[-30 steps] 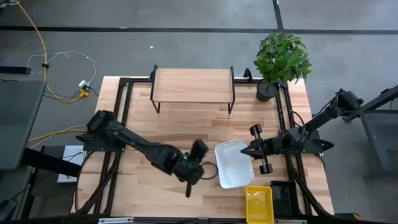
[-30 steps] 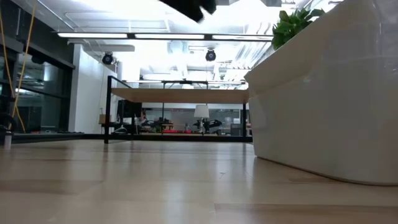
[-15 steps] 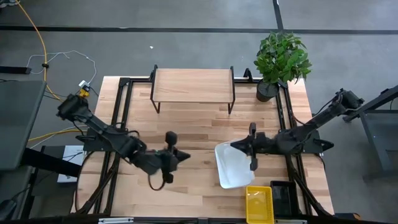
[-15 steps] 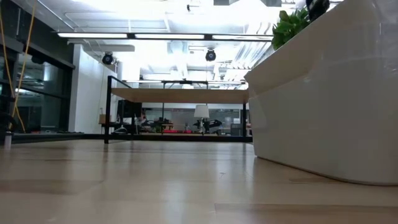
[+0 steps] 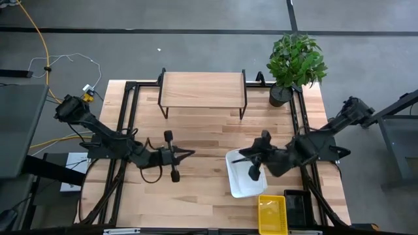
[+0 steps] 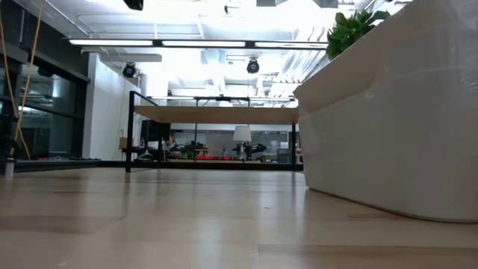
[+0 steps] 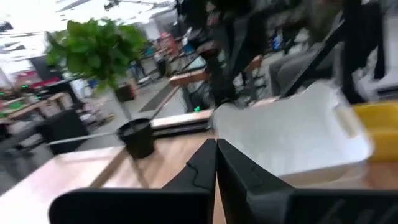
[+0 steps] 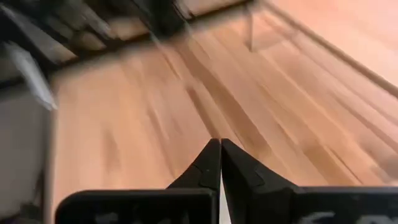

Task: Stack baskets on shelf by color
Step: Stack the left white bin on the stacked white bins

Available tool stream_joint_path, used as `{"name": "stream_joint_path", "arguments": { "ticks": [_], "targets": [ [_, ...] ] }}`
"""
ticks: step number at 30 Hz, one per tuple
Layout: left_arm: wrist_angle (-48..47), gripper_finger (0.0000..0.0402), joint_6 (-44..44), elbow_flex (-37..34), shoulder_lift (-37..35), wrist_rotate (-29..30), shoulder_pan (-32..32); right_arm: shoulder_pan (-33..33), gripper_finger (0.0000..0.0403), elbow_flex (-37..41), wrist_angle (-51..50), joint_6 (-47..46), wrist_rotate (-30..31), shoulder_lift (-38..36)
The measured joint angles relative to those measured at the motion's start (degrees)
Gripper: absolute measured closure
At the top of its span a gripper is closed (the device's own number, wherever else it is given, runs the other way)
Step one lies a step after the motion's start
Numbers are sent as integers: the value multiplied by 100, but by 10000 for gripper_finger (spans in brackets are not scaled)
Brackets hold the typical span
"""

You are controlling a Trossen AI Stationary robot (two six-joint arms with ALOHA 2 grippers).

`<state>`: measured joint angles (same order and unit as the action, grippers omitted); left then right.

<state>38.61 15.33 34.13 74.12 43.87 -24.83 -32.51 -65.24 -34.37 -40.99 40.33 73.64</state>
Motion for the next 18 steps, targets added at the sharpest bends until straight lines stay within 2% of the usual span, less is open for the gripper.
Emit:
{"name": "stream_joint_path", "arguments": {
  "ticks": [4, 6, 11, 13, 15, 18],
  "targets": [
    [-104, 401, -167, -3, -111, -100, -134, -120, 403, -1189, -2057, -1336, -168, 827],
    [-51, 401, -214, 17, -162, -125, -203, -171, 403, -1761, -3214, -1979, -409, 1257],
    [-506, 401, -593, 6, -508, -201, -333, -314, 403, -3062, -5379, -3498, -1204, 2276],
    [-780, 401, -875, 8, -671, -255, -378, -394, 403, -3411, -5559, -3840, -1410, 2543],
    [-1267, 401, -1220, 7, -847, -368, -372, -452, 403, -3574, -5371, -3805, -1667, 2655],
    [-1698, 401, -1605, 7, -1031, -518, -370, -505, 403, -3867, -5265, -3966, -1764, 2797]
  ]
}}
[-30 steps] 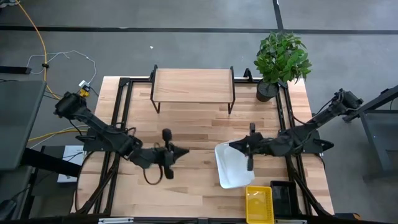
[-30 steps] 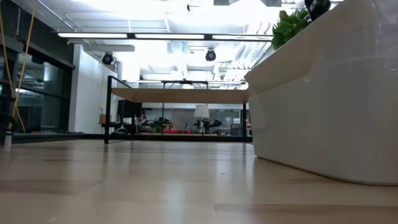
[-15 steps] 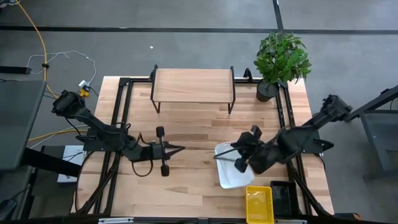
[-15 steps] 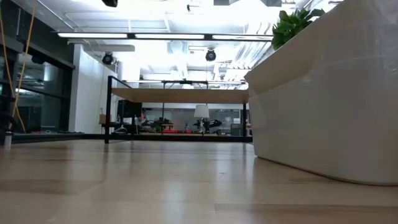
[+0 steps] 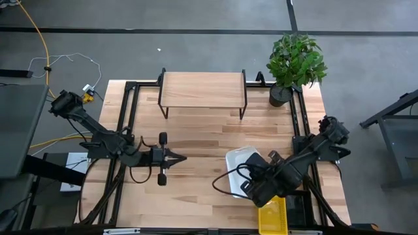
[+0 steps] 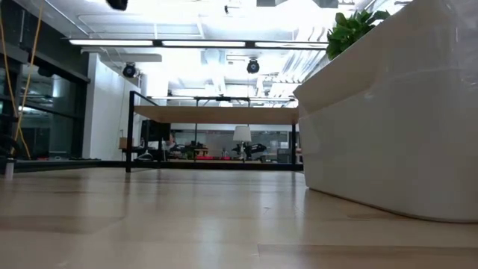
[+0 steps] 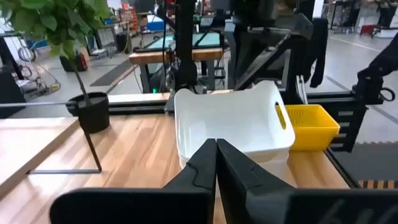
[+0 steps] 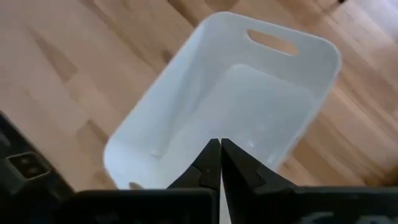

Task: Stack baskets on shelf by color
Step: Stack the left white bin on the stacked white bins

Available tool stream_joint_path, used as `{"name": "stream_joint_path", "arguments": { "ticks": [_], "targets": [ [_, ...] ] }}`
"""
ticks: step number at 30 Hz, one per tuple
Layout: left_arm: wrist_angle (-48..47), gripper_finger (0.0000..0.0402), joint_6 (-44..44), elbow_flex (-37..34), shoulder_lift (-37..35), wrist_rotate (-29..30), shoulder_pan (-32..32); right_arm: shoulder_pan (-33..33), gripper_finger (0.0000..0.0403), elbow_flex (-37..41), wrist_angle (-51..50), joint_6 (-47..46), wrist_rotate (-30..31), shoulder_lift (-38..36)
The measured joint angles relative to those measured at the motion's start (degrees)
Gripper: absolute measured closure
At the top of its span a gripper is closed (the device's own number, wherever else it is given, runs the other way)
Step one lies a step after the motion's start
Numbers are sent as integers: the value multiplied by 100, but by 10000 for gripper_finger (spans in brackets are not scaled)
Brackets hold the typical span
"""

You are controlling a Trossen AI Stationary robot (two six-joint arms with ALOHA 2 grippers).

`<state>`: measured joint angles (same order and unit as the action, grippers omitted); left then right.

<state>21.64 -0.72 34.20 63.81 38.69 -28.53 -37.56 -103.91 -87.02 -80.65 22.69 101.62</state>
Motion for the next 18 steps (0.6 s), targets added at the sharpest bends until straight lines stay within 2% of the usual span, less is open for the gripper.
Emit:
{"name": "stream_joint_path", "arguments": {
  "ticks": [7, 15, 18],
  "targets": [
    [-66, 401, -149, -1, -57, -67, 0, -32, 403, 65, 25, -187, 272, 68],
    [-49, 401, -60, -1, -54, -69, 0, 105, 403, 205, 209, 138, 48, 71],
    [-47, 401, -60, -1, -54, -66, 0, 156, 402, 205, -7, -183, 254, 71]
  ]
}}
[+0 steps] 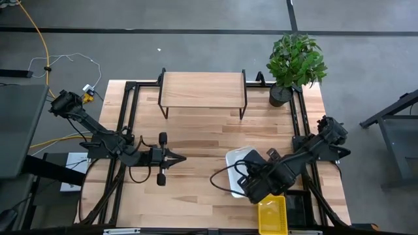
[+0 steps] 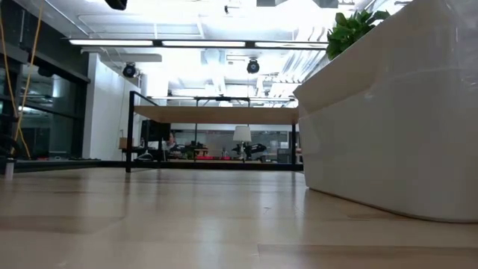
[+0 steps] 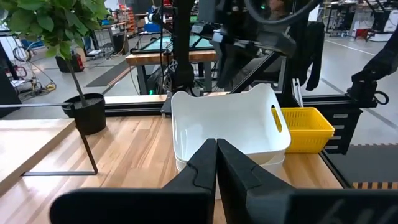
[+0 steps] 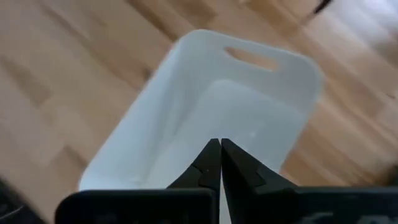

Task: Stack baskets on shelf by color
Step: Stack the left white bin on the stacked white bins

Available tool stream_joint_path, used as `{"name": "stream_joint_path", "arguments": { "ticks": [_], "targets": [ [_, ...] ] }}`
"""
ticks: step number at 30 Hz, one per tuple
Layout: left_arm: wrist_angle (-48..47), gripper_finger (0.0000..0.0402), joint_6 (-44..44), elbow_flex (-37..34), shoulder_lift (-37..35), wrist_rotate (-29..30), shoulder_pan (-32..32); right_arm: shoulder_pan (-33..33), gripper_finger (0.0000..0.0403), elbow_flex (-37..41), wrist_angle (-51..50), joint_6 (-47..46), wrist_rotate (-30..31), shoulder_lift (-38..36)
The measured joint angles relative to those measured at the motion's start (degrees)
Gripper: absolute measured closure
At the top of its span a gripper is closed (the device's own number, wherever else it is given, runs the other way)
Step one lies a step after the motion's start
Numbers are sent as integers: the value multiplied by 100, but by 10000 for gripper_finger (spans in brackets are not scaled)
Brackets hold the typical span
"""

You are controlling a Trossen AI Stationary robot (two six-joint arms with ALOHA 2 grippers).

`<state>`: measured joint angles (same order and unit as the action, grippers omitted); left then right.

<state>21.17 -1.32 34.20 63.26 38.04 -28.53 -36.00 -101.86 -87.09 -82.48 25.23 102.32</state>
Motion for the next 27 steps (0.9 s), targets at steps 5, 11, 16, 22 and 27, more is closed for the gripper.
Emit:
{"name": "stream_joint_path", "arguments": {
  "ticks": [5, 11, 16, 22, 27],
  "targets": [
    [0, 401, 47, 0, 0, 5, 0, 78, 378, 49, -287, -246, -47, 5],
    [4, 401, 154, 0, 0, 9, 0, 83, 294, 437, -289, -511, -208, 55],
    [11, 401, 301, 0, 2, 9, 0, 115, 245, 1012, -293, -887, -434, 61],
    [15, 401, 306, 0, 2, 7, 104, 115, 239, 1344, -284, -1051, -452, 61],
    [15, 401, 297, 0, 2, -68, 230, 115, 263, 1369, -244, -1052, -445, 61]
  ]
}}
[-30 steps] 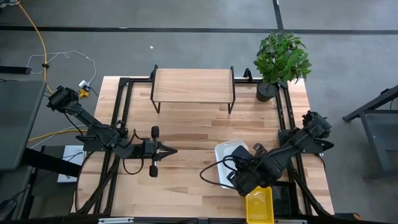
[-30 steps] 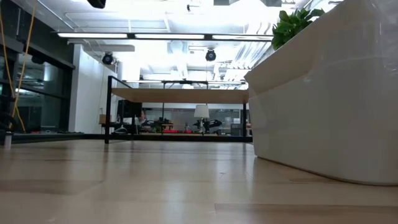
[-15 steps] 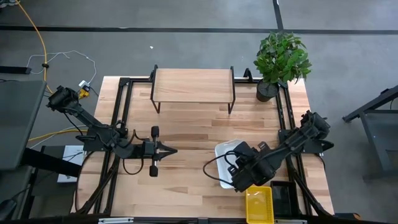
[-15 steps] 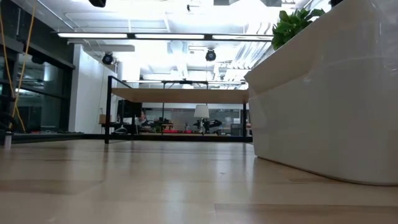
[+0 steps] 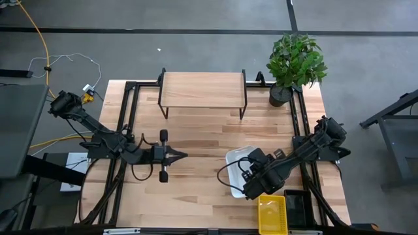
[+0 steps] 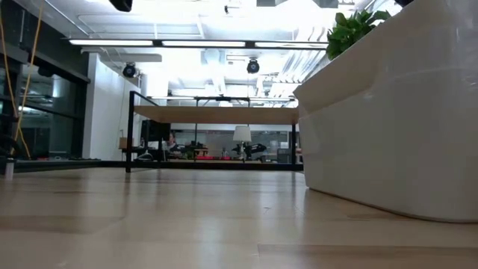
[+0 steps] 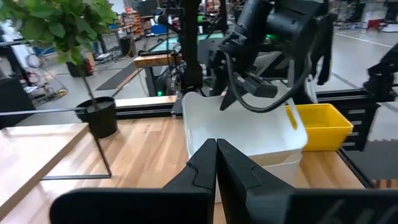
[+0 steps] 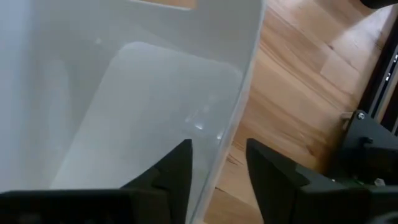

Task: Stack baskets on shelf by color
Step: Stack the left white bin on the stacked white bins

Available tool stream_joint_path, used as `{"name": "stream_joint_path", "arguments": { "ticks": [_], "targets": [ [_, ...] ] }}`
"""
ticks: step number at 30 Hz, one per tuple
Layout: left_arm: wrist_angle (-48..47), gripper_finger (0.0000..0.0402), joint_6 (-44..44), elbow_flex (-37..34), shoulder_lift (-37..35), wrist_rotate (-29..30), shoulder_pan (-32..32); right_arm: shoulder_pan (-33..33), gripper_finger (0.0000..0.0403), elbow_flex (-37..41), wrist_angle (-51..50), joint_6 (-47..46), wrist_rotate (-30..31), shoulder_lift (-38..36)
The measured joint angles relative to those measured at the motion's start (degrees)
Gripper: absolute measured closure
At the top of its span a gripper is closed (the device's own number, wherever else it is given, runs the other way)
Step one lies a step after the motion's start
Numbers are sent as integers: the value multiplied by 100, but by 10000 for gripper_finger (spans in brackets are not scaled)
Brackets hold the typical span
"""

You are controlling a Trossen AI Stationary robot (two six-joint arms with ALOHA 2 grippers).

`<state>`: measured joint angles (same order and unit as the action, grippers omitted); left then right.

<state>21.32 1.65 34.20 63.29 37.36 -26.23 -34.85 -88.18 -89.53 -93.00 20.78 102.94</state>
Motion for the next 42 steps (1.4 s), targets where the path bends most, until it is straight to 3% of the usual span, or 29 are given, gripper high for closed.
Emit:
{"name": "stream_joint_path", "arguments": {
  "ticks": [6, 8, 16, 32, 42],
  "targets": [
    [-2, 401, -92, 0, 2, -266, 39, 0, 375, -201, -66, 0, 165, 0],
    [-2, 401, -96, 0, 2, -266, 39, 4, 393, -330, -42, 58, 292, -10],
    [-4, 401, -101, 0, 2, -266, 39, -112, 398, -787, -19, 362, 514, -28],
    [-9, 401, -101, 0, 2, -266, 39, -45, 403, -175, 311, 528, 382, -53],
    [-8, 401, -99, 0, 2, -266, 39, 160, 403, -166, 523, 716, 941, -813]
  ]
}}
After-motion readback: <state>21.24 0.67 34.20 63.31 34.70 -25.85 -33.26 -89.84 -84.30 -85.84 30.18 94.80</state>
